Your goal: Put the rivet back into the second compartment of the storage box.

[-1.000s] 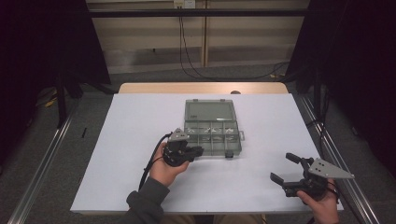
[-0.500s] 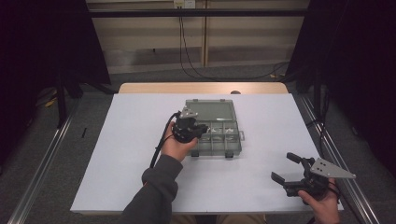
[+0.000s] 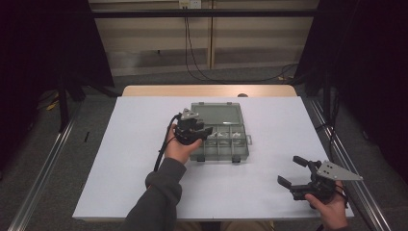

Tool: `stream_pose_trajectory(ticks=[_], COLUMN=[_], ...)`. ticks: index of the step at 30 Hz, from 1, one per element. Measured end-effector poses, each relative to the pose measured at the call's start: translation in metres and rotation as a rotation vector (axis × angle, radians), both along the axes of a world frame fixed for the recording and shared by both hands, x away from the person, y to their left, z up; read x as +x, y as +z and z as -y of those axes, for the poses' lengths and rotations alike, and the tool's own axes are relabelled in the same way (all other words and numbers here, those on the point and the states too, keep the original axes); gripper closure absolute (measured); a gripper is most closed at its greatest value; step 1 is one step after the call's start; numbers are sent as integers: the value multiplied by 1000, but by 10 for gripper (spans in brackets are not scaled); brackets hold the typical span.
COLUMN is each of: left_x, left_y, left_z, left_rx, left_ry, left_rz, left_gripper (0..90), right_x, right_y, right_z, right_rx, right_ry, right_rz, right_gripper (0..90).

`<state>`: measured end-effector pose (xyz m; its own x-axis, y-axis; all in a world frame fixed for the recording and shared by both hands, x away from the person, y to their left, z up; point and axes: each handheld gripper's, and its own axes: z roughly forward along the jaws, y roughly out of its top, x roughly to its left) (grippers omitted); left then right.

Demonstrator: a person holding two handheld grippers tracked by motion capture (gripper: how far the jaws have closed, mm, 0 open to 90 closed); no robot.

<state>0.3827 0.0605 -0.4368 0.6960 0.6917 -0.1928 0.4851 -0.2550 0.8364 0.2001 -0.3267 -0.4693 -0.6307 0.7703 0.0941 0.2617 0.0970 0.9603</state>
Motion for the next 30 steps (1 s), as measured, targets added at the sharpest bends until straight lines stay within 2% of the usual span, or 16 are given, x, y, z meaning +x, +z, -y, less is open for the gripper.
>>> stream_pose_trajectory(ticks=[3, 4, 5, 9, 10, 11, 13, 17, 18, 24, 30], left_x=[-13, -13, -23, -44, -49, -49, -60, -79, -86, -100, -101], left_y=[5, 5, 6, 3, 2, 2, -4, -13, -16, -19, -20], left_z=[-18, -18, -31, -60, -67, -67, -82, -107, -118, -138, -139], left_rx=[-54, -54, -75, -117, -120, -120, -140, -135, -138, -165, -155], left_ry=[1, 1, -2, -10, -4, -4, 1, 1, 16, 31, 32], left_rz=[19, 19, 54, 75, 95, 95, 107, 143, 157, 180, 188], left_gripper=[413, 365, 324, 197, 186, 169, 150, 112, 89, 53, 44], right_x=[-1, -1, -2, -1, -1, -1, -1, -1, -1, -1, -1], right_y=[2, 2, 2, 0, 0, 0, 0, 0, -1, -1, 0], right_z=[-1, -1, -2, -4, -3, -3, -2, -1, -2, -2, -2], right_rx=[1, 2, -1, -14, -12, -12, -12, -12, -13, -14, -15], right_ry=[-2, -3, -2, -2, -3, -3, -8, -11, -12, -13, -12], right_rz=[7, 10, 6, -2, -4, -4, -4, -4, -10, -7, -6], right_gripper=[25, 25, 25, 25, 24, 24, 23, 22, 22, 22, 22])
